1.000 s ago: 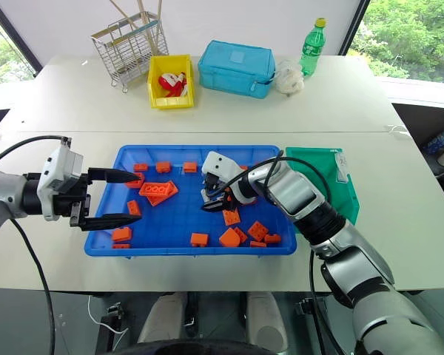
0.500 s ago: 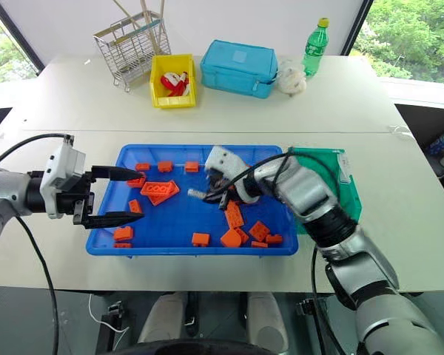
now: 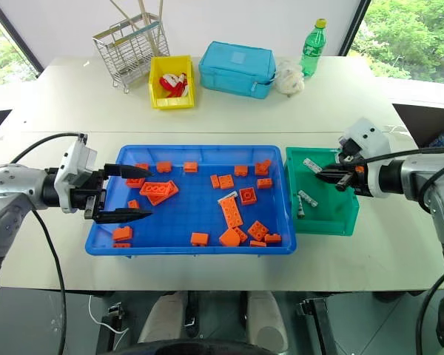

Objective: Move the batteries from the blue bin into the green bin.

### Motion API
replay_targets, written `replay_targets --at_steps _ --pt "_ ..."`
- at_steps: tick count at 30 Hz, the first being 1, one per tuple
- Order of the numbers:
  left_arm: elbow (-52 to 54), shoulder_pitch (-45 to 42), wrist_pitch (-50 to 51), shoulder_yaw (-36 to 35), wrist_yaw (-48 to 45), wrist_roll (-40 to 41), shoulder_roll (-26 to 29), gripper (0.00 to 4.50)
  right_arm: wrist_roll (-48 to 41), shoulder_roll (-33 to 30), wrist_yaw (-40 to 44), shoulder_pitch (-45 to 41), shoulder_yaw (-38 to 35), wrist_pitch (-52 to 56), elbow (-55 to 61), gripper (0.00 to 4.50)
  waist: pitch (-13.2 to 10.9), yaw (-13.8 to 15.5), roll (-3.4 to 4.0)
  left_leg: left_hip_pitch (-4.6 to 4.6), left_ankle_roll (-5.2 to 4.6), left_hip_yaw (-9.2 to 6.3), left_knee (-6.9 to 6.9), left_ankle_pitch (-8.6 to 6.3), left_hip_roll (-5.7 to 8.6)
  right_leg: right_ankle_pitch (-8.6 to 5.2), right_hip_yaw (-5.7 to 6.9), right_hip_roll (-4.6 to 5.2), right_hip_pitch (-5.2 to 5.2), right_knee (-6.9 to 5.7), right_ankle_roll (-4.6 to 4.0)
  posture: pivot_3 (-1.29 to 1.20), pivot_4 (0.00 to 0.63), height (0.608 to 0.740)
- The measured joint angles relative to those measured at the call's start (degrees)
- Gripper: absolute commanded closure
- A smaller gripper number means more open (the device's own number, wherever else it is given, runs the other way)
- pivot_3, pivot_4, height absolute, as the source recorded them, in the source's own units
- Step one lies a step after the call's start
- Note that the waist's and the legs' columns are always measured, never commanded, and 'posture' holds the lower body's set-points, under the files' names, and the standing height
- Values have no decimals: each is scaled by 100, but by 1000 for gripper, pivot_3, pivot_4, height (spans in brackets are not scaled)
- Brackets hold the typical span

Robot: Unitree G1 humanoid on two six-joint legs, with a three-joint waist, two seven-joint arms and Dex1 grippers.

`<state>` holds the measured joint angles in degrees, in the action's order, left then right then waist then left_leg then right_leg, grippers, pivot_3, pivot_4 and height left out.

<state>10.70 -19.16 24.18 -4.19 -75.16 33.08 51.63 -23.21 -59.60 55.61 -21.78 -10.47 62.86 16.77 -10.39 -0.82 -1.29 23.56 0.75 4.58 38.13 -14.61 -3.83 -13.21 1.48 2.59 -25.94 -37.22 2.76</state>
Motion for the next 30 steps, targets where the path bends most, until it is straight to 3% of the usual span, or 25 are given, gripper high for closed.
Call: replay_targets --at_steps 6,10,16,19,24,30 --pt "-165 -196 -75 136 -82 -83 -64 0 45 4 -159 -6 145 -485 -10 575 -1 -16 2 -13 0 0 -3 0 0 -2 -2 1 16 2 0 0 150 736" --pt "-163 -271 -77 183 -95 -103 -106 0 -8 121 110 -903 634 -1046 35 575 -3 -20 5 -14 0 -4 -3 0 -2 -2 -1 -3 16 2 0 0 150 736" --pt "-78 -226 -65 149 -40 -114 -85 0 -40 1131 230 -2029 1986 -844 -8 575 -3 -12 5 -10 0 -3 -4 0 -2 -1 -2 -1 14 1 -1 0 150 736" --pt "137 -1 21 28 47 -85 5 0 -315 1458 163 -2037 2368 -154 183 575 -4 30 5 1 0 -3 -4 0 -2 -2 3 5 9 2 0 0 150 736" --pt "375 309 151 -229 137 10 152 0 -1093 1597 -92 -1994 2026 1216 687 575 -4 38 2 3 0 1 0 0 1 -3 4 16 15 11 -2 0 150 736" --pt "680 489 303 -346 270 136 168 0 -1413 1690 -569 -1148 1963 1874 1017 575 1 18 -7 -5 0 -2 -1 -1 1 -12 5 12 21 10 -17 0 150 736"
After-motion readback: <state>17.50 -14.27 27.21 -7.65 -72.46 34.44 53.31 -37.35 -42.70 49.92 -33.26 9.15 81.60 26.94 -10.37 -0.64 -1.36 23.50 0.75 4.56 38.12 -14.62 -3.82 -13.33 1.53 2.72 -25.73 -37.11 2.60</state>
